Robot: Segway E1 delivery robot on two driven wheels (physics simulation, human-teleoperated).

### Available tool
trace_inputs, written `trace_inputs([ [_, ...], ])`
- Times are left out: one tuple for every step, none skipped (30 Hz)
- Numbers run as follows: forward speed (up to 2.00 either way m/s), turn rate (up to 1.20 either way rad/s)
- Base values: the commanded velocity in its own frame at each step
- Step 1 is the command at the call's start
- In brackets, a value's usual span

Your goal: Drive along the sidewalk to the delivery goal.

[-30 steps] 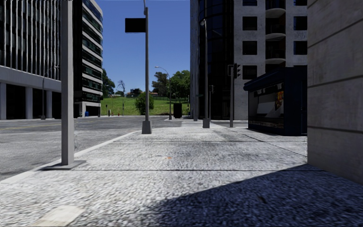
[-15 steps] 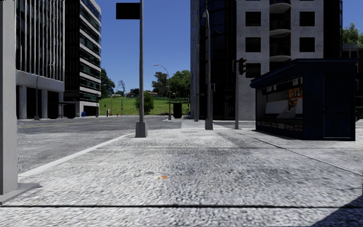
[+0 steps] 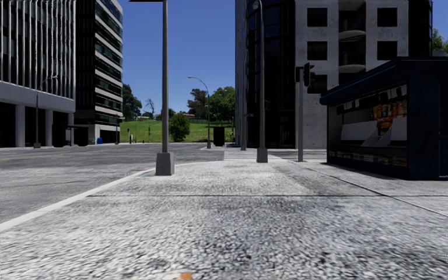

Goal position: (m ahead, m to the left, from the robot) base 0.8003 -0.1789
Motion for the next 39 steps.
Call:
trace_inputs([
  [1.95,0.00],
  [1.95,0.00],
  [1.95,0.00],
  [1.95,0.00],
  [1.95,0.00],
  [1.95,0.00],
  [1.95,0.00],
  [1.95,0.00],
  [1.95,0.00],
  [1.95,0.00],
  [1.95,0.00],
  [1.95,0.00],
  [1.95,0.00],
  [1.95,0.00],
  [1.95,0.00],
  [1.72,0.00],
  [1.72,0.00],
  [1.51,0.00],
  [1.28,0.00],
  [0.99,0.00],
  [0.84,0.00],
  [0.84,0.00],
  [0.77,0.00],
  [0.69,0.00],
  [0.63,0.00],
  [0.54,0.00],
  [0.54,0.00],
  [0.49,0.00],
  [0.40,0.00],
  [0.32,0.00],
  [0.21,0.00],
  [0.06,0.00],
  [0.06,0.00],
  [0.00,0.00],
  [0.00,0.00],
  [0.00,0.00],
  [0.00,0.00],
  [0.00,0.00],
  [0.00,0.00],
])
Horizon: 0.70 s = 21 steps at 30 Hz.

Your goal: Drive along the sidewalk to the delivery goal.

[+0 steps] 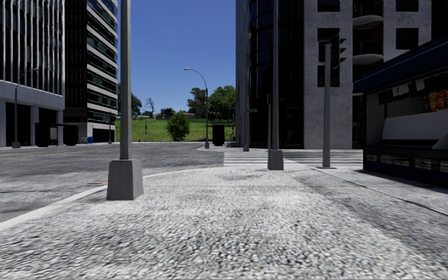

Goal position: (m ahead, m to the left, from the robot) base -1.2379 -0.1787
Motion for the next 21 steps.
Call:
trace_inputs([
  [0.00,0.00],
  [0.00,0.00],
  [0.00,0.00],
  [0.00,0.00],
  [0.00,0.00],
  [0.00,0.00],
  [0.00,0.00],
  [0.00,0.00],
  [0.00,0.00],
  [0.00,0.00],
  [0.00,0.00],
  [0.00,0.00],
  [0.00,0.00],
  [0.00,0.00],
  [0.00,0.00],
  [0.00,0.00],
  [0.00,0.00],
  [0.00,0.00],
  [0.00,0.00],
  [0.00,0.00],
  [0.00,0.00],
])
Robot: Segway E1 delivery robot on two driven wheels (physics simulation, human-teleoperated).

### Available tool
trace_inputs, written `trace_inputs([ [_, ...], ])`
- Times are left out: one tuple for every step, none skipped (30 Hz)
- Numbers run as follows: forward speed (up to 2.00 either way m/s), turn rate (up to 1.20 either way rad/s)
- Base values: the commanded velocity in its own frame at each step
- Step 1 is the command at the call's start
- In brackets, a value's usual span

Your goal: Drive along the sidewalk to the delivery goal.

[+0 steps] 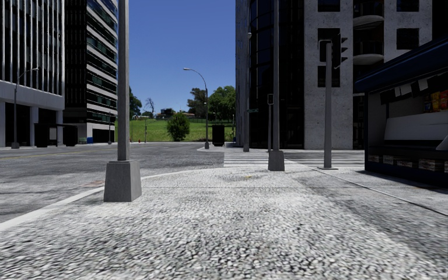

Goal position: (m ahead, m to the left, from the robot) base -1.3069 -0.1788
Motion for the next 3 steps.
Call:
trace_inputs([
  [0.00,0.00],
  [0.00,0.00],
  [0.00,0.00],
])
